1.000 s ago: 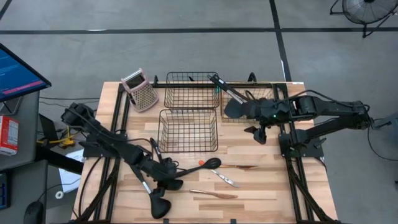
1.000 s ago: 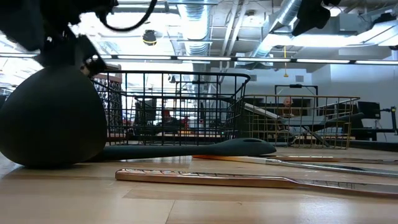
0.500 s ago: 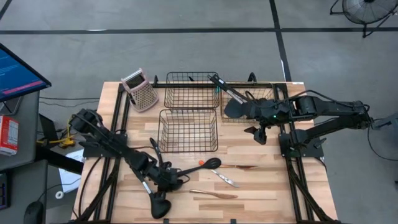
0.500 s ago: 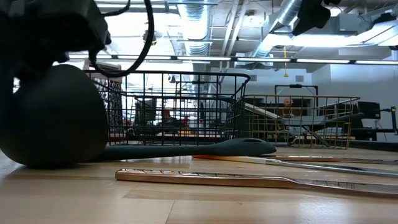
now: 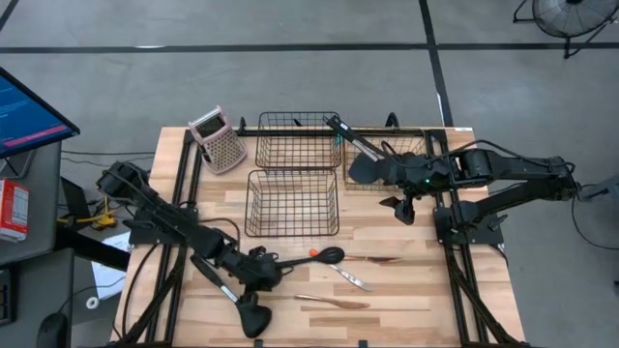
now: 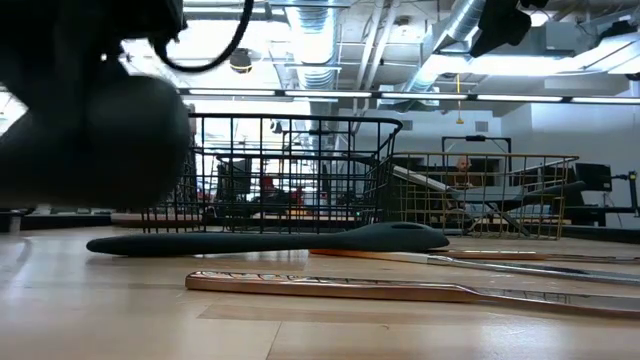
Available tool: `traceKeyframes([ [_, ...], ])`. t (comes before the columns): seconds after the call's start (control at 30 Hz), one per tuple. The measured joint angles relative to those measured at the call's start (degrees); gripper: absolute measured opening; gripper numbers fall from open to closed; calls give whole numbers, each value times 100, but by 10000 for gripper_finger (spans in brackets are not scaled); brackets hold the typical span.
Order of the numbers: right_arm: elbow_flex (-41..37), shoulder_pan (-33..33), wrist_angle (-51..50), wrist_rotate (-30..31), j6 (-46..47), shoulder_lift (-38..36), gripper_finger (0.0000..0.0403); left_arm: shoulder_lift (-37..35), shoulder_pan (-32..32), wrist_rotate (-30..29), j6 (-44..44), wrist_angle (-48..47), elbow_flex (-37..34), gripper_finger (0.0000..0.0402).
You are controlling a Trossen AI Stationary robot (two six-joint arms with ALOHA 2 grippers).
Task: Pick & Place Kitchen Items
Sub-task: Put the serving spoon into the top left wire basket
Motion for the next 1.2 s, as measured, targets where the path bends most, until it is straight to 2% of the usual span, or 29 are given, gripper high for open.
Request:
traceKeyframes([
  [0.2, 0, 0, 21, 0, 0, 2, 285, -862, 33, -387, -146, 94, 0, 8],
  [0.4, 0, 0, 238, -2, -1, 2, 285, -2015, 255, -927, -997, 257, 0, 8],
  [0.53, 0, 0, 656, -2, -17, 0, 285, -2782, 344, -1677, -1076, 523, 0, 8],
  [0.73, -2, 0, 1635, -2, -15, 2, 285, -3724, 502, -3371, -882, 945, 0, 8],
  [0.83, -2, -4, 2319, -2, -17, 11, 285, -3937, 594, -4149, -532, 1531, 0, 8],
  [0.93, -2, -4, 3005, -2, -127, 19, 285, -3990, 724, -4675, -206, 2362, 0, 8],
  [1.2, 5, -143, 4524, -2, -160, 417, 285, -3653, 1224, -4874, 46, 4336, 0, 8],
])
